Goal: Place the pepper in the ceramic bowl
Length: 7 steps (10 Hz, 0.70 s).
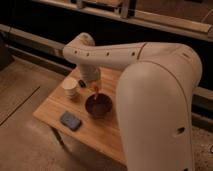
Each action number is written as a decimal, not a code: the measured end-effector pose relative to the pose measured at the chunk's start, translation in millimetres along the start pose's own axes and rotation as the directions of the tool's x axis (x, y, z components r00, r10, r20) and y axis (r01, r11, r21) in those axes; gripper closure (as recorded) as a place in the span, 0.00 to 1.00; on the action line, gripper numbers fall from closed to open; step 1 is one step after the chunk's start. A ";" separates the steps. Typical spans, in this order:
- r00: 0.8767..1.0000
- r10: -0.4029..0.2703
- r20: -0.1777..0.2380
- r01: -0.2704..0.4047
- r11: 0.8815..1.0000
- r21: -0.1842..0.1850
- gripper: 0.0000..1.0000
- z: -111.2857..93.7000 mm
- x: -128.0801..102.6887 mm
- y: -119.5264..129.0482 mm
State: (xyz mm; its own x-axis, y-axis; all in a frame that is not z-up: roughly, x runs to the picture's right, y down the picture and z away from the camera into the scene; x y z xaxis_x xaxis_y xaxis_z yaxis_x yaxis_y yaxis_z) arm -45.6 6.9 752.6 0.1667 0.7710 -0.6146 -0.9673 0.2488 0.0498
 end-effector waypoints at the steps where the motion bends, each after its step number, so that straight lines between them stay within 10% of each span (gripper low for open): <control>1: 0.999 0.029 -0.039 -0.029 1.000 -0.009 1.00 11.5 9.6 0.8; 3: 0.988 0.106 -0.117 -0.111 0.993 -0.038 1.00 36.1 28.9 -3.4; 7: 0.973 0.184 -0.136 -0.193 0.979 -0.061 1.00 46.9 35.0 -14.7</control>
State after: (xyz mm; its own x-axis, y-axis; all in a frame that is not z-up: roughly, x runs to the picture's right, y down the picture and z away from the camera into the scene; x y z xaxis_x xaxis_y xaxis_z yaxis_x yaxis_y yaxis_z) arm -16.6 57.7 767.3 -0.0416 0.7163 -0.6965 -0.9911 0.0586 0.1195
